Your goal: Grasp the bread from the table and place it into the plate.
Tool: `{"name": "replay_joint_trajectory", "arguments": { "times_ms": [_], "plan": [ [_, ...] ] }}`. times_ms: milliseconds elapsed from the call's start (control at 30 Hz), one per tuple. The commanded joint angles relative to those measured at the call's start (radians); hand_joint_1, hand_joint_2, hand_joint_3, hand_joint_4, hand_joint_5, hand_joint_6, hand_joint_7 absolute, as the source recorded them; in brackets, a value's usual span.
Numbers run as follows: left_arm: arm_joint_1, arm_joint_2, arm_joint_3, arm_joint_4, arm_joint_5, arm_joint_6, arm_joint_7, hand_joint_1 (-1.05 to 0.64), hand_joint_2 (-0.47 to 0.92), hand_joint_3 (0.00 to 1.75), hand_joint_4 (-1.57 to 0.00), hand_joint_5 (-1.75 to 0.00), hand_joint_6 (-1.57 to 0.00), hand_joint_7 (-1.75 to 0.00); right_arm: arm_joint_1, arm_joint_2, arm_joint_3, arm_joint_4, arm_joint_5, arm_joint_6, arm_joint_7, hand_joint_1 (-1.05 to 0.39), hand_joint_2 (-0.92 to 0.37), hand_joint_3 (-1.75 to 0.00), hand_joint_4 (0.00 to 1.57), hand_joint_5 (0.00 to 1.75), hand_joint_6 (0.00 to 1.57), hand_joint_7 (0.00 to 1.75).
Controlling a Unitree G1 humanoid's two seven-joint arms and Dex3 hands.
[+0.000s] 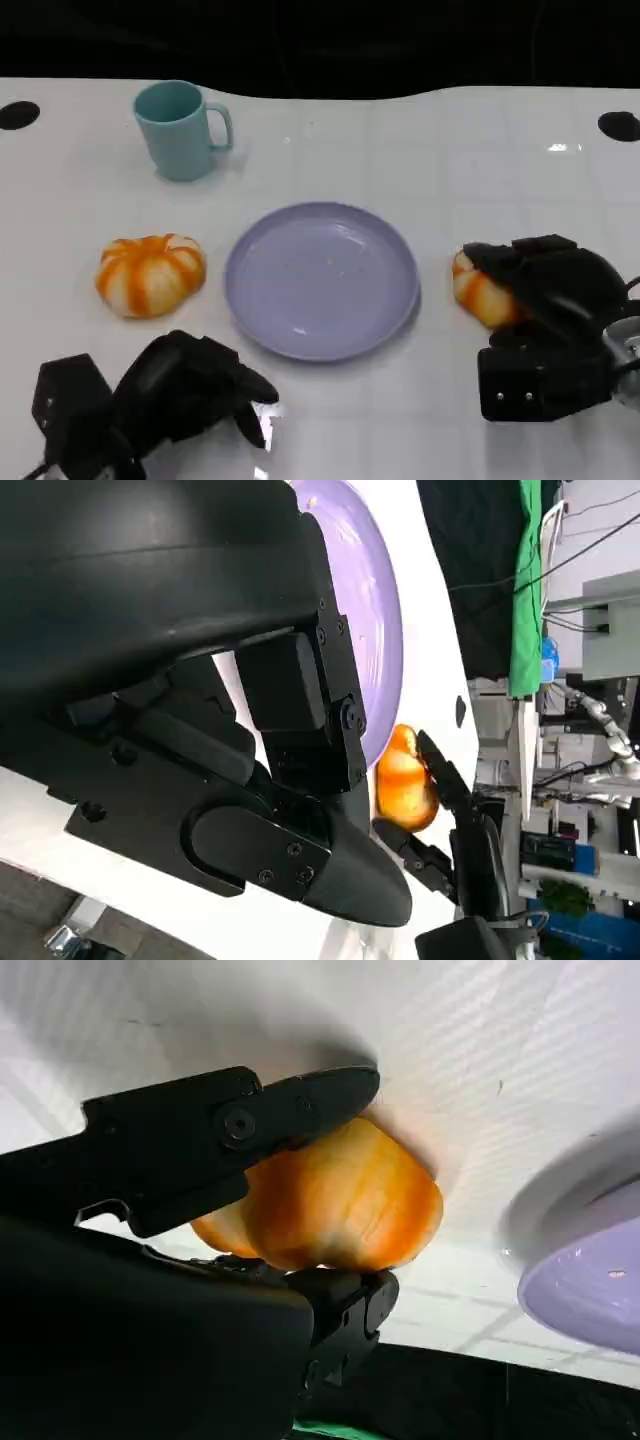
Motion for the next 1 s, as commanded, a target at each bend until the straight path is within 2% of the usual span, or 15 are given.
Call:
{"name": "replay_joint_trajectory", "arguments": {
  "times_ms": [33,67,100,133,167,200,233,267,367,400,433,500,567,867,1000],
  "plan": [
    [0.015,0.015,-0.001,-0.016,-0.005,0.015,-0.003,-1.05,0.92,0.03,-1.34,-0.83,-1.57,-0.08,-0.013,-0.003,0.000,0.046,0.032,-0.066,-0.107,-0.34,-0.92,-0.24,0.69,0.97,0.87,0.16],
    [0.017,0.015,-0.001,-0.020,-0.007,0.018,-0.005,-1.05,0.92,0.03,-1.34,-0.83,-1.57,-0.08,-0.014,-0.004,0.003,0.053,0.033,-0.089,-0.142,-0.30,-0.92,-0.29,0.78,1.25,1.03,0.23],
    [0.018,0.015,-0.001,-0.023,-0.007,0.020,-0.006,-1.05,0.92,0.03,-1.34,-0.83,-1.57,-0.08,-0.016,-0.004,0.006,0.061,0.034,-0.105,-0.167,-0.30,-0.92,-0.32,0.78,1.49,1.05,0.39],
    [0.019,0.015,-0.001,-0.025,-0.008,0.021,-0.006,-1.05,0.92,0.03,-1.34,-0.83,-1.57,-0.08,-0.018,-0.005,0.010,0.069,0.035,-0.115,-0.183,-0.29,-0.92,-0.33,0.78,1.64,0.99,0.61],
    [0.020,0.015,-0.002,-0.027,-0.007,0.021,-0.006,-1.05,0.92,0.03,-1.34,-0.83,-1.57,-0.08,-0.016,-0.002,0.008,0.072,0.039,-0.134,-0.218,-0.29,-0.92,-0.34,0.78,1.68,0.97,0.68],
    [0.021,0.015,-0.003,-0.030,-0.004,0.022,-0.002,-1.05,0.92,0.03,-1.34,-0.83,-1.57,-0.08,-0.013,0.001,0.005,0.070,0.044,-0.153,-0.255,-0.29,-0.90,-0.38,0.81,1.72,0.74,1.31],
    [0.022,0.016,-0.004,-0.032,-0.002,0.023,0.000,-1.05,0.92,0.03,-1.34,-0.83,-1.57,-0.08,-0.012,0.003,0.003,0.070,0.048,-0.167,-0.282,-0.28,-0.87,-0.39,0.82,1.74,0.65,1.57],
    [0.022,0.016,-0.005,-0.034,-0.001,0.024,0.002,-1.05,0.92,0.03,-1.34,-0.83,-1.57,-0.08,-0.012,0.004,0.004,0.072,0.050,-0.176,-0.300,-0.28,-0.86,-0.40,0.82,1.74,0.61,1.65],
    [0.024,0.016,-0.006,-0.037,0.000,0.023,0.005,-1.05,0.92,0.03,-1.34,-0.84,-1.57,-0.08,-0.017,0.003,0.009,0.076,0.050,-0.201,-0.348,-0.27,-0.84,-0.41,0.82,1.75,0.59,1.73],
    [0.024,0.016,-0.006,-0.037,0.001,0.021,0.006,-1.05,0.92,0.03,-1.34,-0.84,-1.57,-0.08,-0.018,0.002,0.009,0.072,0.049,-0.215,-0.374,-0.22,-0.71,-0.60,0.83,1.75,0.58,1.74],
    [0.026,0.016,-0.007,-0.039,0.001,0.020,0.005,-1.05,0.92,0.03,-1.34,-0.84,-1.57,-0.08,-0.019,0.001,0.009,0.067,0.047,-0.229,-0.408,-0.20,-0.63,-0.72,0.83,1.75,0.58,1.74],
    [0.027,0.016,-0.008,-0.040,0.001,0.018,0.004,-1.05,0.92,0.03,-1.34,-0.84,-1.57,-0.07,-0.023,0.001,0.009,0.061,0.042,-0.261,-0.481,-0.17,-0.49,-0.96,0.85,1.75,0.60,1.75],
    [0.027,0.016,-0.008,-0.041,0.000,0.019,0.004,-1.05,0.92,0.04,-1.34,-0.84,-1.57,-0.07,-0.029,0.000,0.013,0.062,0.036,-0.281,-0.527,-0.14,-0.42,-1.08,0.88,1.75,0.62,1.75],
    [0.031,0.014,-0.008,-0.045,-0.007,0.022,0.003,-1.05,0.92,0.04,-1.33,-0.84,-1.57,-0.07,-0.031,0.001,0.002,0.003,0.052,-0.343,-0.558,-0.17,-0.31,-1.29,0.95,1.75,0.70,1.75],
    [0.030,0.014,-0.008,-0.044,-0.006,0.023,0.004,-1.05,0.92,0.04,-1.33,-0.84,-1.57,-0.07,-0.028,0.000,0.001,-0.005,0.052,-0.347,-0.560,-0.17,-0.29,-1.32,0.96,1.75,0.71,1.75]
  ]
}}
